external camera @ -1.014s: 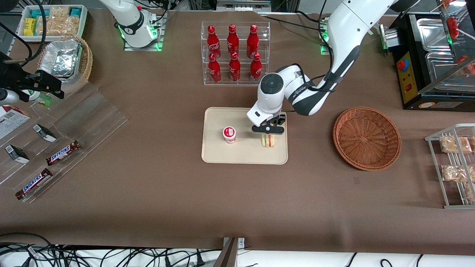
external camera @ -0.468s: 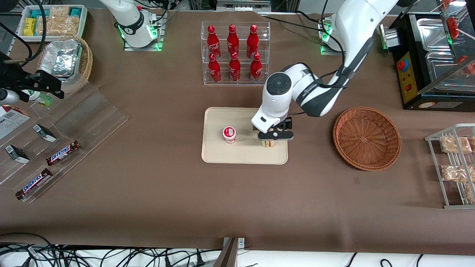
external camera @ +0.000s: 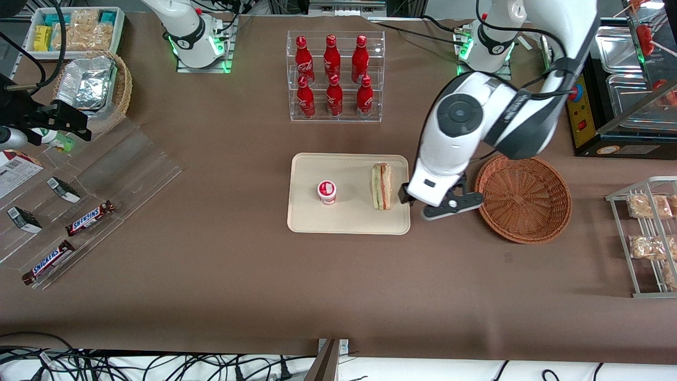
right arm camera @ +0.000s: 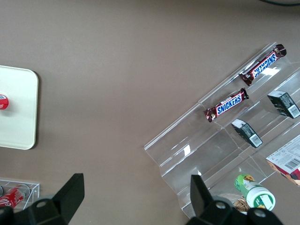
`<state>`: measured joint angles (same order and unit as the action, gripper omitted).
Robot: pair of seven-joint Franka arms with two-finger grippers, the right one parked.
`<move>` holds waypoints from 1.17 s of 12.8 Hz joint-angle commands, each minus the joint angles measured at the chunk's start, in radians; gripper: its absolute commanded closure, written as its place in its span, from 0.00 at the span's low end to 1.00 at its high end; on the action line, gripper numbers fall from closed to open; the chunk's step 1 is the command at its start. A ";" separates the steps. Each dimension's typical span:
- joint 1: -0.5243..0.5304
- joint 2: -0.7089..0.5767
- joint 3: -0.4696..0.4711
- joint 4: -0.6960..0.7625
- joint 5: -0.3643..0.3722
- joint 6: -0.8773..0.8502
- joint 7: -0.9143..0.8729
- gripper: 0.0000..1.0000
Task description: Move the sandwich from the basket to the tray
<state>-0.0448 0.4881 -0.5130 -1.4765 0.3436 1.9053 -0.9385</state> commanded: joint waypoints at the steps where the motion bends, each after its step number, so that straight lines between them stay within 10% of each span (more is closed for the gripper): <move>1: 0.049 -0.038 -0.010 0.015 -0.047 -0.042 0.006 0.00; 10: 0.229 -0.160 0.002 0.016 -0.256 -0.124 0.315 0.00; 15: 0.166 -0.295 0.227 0.008 -0.388 -0.270 0.608 0.00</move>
<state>0.1655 0.2604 -0.3806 -1.4549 0.0102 1.6947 -0.4433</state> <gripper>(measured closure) 0.000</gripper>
